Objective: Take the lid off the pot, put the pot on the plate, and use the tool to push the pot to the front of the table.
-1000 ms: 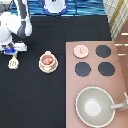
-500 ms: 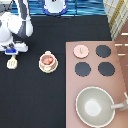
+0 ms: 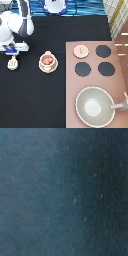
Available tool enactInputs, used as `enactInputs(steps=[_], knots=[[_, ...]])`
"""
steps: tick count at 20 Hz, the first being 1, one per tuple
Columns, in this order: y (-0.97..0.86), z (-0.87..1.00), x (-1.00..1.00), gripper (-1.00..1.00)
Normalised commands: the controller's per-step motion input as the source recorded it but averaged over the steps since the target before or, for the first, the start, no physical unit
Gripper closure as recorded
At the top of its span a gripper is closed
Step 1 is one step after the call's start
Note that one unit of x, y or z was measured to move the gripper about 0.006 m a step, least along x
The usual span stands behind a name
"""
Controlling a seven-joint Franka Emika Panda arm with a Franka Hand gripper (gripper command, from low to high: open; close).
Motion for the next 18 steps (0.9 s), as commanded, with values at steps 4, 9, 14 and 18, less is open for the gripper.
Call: enactInputs(steps=[4, 9, 14, 18], knots=[[0.38, 0.73, -0.70, 1.00], [0.37, 0.64, -0.64, 1.00], [0.56, 0.38, -0.46, 1.00], [0.70, 0.21, -0.42, 1.00]])
